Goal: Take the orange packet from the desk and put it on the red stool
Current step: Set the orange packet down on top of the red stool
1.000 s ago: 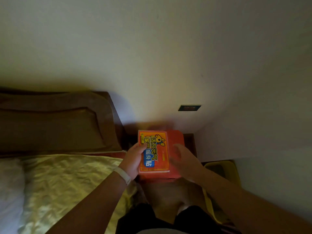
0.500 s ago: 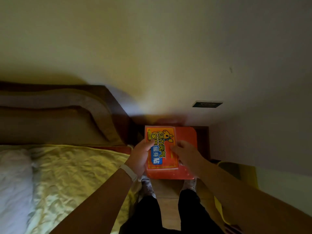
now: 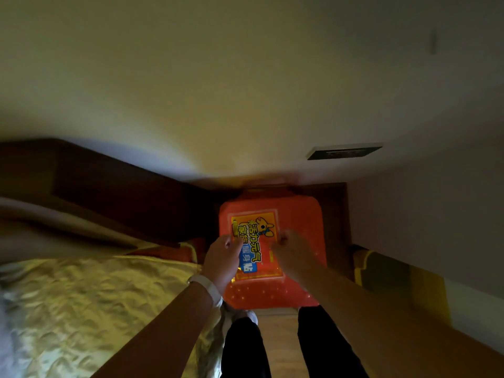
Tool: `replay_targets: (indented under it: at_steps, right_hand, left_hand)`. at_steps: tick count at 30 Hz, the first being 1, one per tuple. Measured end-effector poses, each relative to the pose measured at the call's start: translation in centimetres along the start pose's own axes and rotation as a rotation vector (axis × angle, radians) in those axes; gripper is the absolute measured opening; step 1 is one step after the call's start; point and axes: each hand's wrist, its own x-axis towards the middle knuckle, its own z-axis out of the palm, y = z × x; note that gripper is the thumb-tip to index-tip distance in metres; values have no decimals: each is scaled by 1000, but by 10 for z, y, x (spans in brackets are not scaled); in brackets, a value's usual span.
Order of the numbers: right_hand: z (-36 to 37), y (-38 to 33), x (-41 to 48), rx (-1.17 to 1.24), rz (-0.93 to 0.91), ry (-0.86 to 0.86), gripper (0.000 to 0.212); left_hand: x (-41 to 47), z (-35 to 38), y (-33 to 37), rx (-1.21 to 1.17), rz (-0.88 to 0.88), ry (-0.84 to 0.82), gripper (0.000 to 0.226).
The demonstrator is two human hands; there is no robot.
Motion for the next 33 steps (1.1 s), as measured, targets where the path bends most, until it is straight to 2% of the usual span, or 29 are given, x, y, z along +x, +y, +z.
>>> replay_targets:
  at_steps: [5, 12, 16, 20, 23, 26, 29, 33]
  right_hand:
    - [15, 26, 49, -130, 29, 59, 6]
    - [35, 45, 78, -260, -4, 175, 6]
    - [41, 50, 78, -265, -41, 209, 10]
    - [42, 61, 75, -204, -122, 209, 16]
    - [40, 68, 67, -310, -203, 188, 35]
    - [40, 75, 55, -489, -269, 174, 59]
    - [42, 79, 49, -625, -272, 151, 76]
    - [51, 84, 46, -654, -260, 100, 91]
  left_hand:
    - [38, 13, -21, 119, 35, 46, 14]
    - [62, 24, -41, 198, 102, 113, 9]
    - [62, 24, -45, 174, 181, 121, 16]
    - [71, 17, -70, 344, 219, 131, 32]
    - [54, 18, -72, 428, 271, 245, 60]
    - [36, 19, -81, 505, 323, 241, 80]
    - [28, 21, -88, 588, 366, 214, 86]
    - [35, 26, -93, 687, 398, 237, 83]
